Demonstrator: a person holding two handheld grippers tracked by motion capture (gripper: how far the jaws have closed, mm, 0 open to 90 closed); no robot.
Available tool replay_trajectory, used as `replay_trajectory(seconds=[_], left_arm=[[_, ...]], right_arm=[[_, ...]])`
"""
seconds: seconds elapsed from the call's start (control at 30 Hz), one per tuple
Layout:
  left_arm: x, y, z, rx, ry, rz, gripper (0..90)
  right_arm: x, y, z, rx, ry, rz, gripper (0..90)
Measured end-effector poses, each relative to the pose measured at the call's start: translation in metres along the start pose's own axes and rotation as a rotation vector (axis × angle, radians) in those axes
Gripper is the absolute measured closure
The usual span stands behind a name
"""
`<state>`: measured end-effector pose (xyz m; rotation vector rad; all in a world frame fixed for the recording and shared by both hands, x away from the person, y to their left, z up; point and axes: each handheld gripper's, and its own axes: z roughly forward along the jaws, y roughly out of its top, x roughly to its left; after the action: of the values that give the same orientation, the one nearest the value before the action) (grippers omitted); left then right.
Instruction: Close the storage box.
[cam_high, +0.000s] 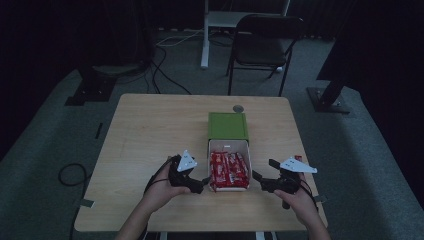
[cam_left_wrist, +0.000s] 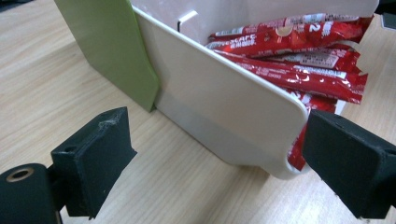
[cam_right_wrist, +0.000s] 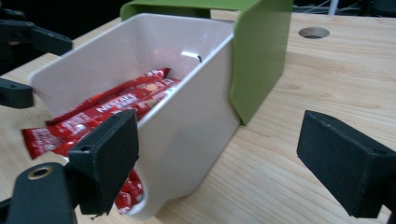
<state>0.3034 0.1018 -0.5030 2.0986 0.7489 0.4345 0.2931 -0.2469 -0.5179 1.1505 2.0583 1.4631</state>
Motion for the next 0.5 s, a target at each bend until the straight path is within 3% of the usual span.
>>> replay_trajectory(seconds=[0.3,0.4,0.5], left_arm=[[0.0013,0.0008,0.0062,0.006,-0.004,-0.002,9.5],[0.0008,0.0003,0.0079,0.012,-0.004,0.004,9.5],[0.0016,0.0000,0.0090,0.015,-0.008,-0.001,9.5]], right_arm=[[0.0015,-0.0015,-0.0015,-0.003,0.020,-0.004,12.6],[0.0043,-0.0007,-0.0032,-0.020,0.047,-0.010,12.6],[0.0060,-0.0010,-0.0006,-0.001,0.042,-0.028,12.6]])
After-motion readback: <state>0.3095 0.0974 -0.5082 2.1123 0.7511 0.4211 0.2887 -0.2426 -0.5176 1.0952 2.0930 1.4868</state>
